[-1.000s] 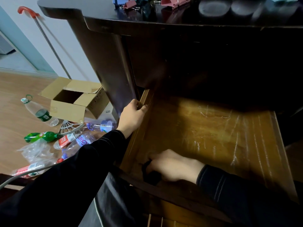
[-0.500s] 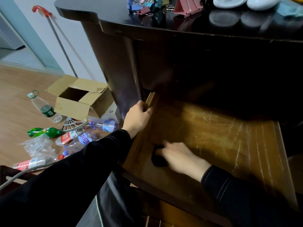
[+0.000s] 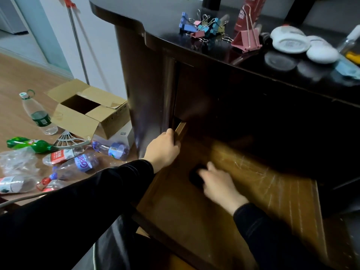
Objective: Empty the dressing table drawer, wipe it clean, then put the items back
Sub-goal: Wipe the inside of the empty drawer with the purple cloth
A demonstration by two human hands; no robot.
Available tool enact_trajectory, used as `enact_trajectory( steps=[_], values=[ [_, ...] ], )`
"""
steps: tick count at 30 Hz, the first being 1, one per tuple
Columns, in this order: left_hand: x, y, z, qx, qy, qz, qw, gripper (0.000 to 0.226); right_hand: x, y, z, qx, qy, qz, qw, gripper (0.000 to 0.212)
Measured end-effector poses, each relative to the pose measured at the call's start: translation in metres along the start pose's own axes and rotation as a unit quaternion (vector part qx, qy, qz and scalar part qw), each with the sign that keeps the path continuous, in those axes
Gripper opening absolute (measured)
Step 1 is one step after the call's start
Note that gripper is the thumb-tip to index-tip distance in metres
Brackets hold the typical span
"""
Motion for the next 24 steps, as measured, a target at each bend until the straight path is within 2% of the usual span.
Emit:
enact_trajectory(
  steps=[3, 5, 7, 10, 12, 15, 18, 22, 24],
  values=[
    [-0.003, 0.005, 0.007, 0.008, -0.011, 0.021, 1.0, 0.023, -0.02, -0.038, -0.041, 0.161, -0.045, -0.016, 0.986, 0.059],
    [-0.003, 0.008, 0.01, 0.01, -0.004, 0.027, 1.0, 0.027, -0.028, -0.041, -0.053, 0.218, -0.063, -0.036, 0.973, 0.062],
    [-0.002, 0.01, 0.01, 0.011, 0.007, 0.026, 1.0, 0.027, -0.026, -0.028, -0.037, 0.207, -0.051, -0.044, 0.976, 0.06],
    [0.001, 0.012, 0.008, 0.011, 0.019, 0.027, 0.999, 0.027, -0.014, 0.016, 0.021, 0.055, 0.006, -0.027, 0.998, 0.054],
    [0.003, 0.013, 0.007, 0.01, 0.015, 0.022, 1.0, 0.028, 0.003, 0.048, 0.053, -0.048, 0.048, -0.021, 0.997, 0.051],
    [0.005, 0.013, 0.005, 0.01, 0.015, 0.022, 1.0, 0.029, 0.014, 0.061, 0.071, -0.109, 0.062, -0.01, 0.992, 0.053],
    [0.002, 0.01, 0.005, 0.006, 0.026, 0.03, 0.999, 0.035, -0.003, 0.038, 0.048, -0.083, 0.02, -0.008, 0.996, 0.056],
    [-0.001, 0.009, 0.009, -0.002, 0.04, 0.042, 0.998, 0.037, -0.039, 0.012, -0.012, 0.066, -0.031, -0.014, 0.997, 0.052],
    [-0.002, 0.009, 0.011, -0.007, 0.043, 0.047, 0.998, 0.037, -0.041, 0.017, -0.015, 0.086, -0.04, -0.019, 0.995, 0.049]
  ],
)
Point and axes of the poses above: each hand's wrist, its own z-axis towards the middle knuckle, its own x-axis out of the back of the hand, y = z × x, the point moved 7 cm from there along z, towards the middle knuckle, and after that the axes turned 8 degrees about -z, right-handed, at the moved point
